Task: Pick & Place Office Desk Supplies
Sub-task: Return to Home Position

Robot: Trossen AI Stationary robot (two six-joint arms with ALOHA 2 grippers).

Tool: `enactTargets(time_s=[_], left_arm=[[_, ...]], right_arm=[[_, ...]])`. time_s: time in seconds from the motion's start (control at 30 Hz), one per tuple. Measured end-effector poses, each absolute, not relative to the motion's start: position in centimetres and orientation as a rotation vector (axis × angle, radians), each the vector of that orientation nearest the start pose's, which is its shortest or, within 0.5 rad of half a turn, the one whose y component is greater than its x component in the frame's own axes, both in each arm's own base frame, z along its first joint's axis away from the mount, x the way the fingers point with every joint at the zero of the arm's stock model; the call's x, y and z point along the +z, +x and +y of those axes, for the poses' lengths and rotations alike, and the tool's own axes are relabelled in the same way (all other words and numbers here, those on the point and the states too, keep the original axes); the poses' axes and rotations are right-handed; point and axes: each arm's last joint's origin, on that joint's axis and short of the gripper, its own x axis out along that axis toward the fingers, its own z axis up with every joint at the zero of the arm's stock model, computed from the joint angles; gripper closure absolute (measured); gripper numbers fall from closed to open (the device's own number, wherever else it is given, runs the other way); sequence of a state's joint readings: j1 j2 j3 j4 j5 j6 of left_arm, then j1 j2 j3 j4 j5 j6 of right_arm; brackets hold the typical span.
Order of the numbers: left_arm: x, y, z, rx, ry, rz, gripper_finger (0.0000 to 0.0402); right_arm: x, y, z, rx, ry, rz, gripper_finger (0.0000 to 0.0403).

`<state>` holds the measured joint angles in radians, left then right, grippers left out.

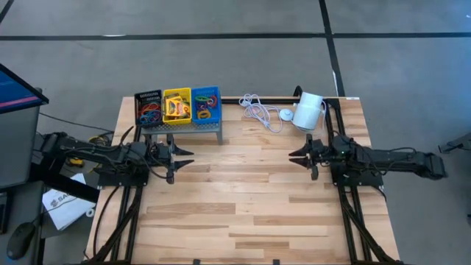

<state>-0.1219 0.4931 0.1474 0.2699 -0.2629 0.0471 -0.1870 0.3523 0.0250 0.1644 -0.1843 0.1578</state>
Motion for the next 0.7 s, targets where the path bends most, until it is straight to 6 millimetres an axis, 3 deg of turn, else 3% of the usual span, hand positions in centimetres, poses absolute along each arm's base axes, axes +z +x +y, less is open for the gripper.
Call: enactTargets(time_s=[0.7], left_arm=[[19.47, 13.36, -0.88, 0.138, 0.062, 0.078, 0.0289]], right_arm=[[15.67, 11.74, -1.59, -0.009, 0.18, 0.163, 0.0308]])
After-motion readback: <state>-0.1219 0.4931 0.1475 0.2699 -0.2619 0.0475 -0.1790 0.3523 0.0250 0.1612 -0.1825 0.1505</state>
